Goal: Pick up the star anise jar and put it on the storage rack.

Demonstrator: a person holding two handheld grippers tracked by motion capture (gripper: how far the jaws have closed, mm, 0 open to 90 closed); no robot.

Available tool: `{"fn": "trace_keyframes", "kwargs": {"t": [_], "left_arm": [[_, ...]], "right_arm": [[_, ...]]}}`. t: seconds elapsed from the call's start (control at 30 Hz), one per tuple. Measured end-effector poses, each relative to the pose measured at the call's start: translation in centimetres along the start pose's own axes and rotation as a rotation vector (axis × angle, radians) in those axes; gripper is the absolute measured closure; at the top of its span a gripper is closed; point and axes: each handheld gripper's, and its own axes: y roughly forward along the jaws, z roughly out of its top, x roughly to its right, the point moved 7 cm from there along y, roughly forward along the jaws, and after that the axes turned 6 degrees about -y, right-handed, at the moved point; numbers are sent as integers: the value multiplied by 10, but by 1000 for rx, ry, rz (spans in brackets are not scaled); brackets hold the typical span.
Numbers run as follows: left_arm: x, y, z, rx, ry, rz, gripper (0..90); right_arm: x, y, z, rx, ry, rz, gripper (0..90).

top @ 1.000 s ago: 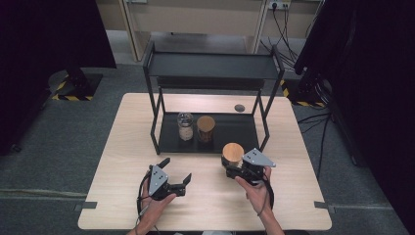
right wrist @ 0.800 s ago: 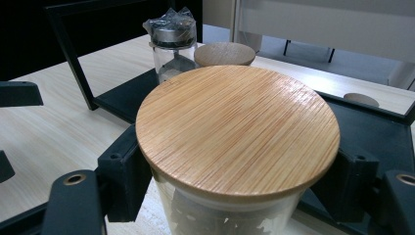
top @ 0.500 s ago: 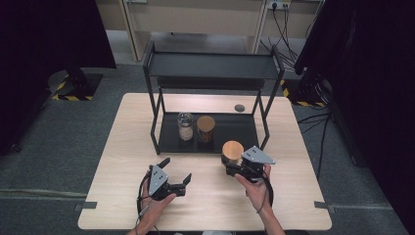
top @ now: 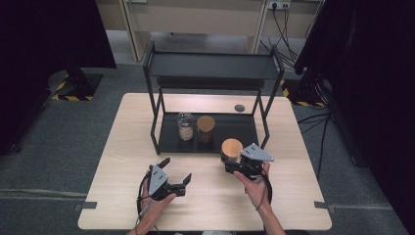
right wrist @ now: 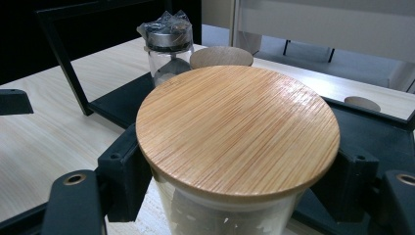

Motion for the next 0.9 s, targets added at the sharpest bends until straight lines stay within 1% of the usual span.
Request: {"fn": "trace_keyframes", "kwargs": {"t": [0.9], "left_arm": [[0,0,0,1,-1,0,26]], "right_arm": [[7,10,6,-3,0,-9,257]]}}
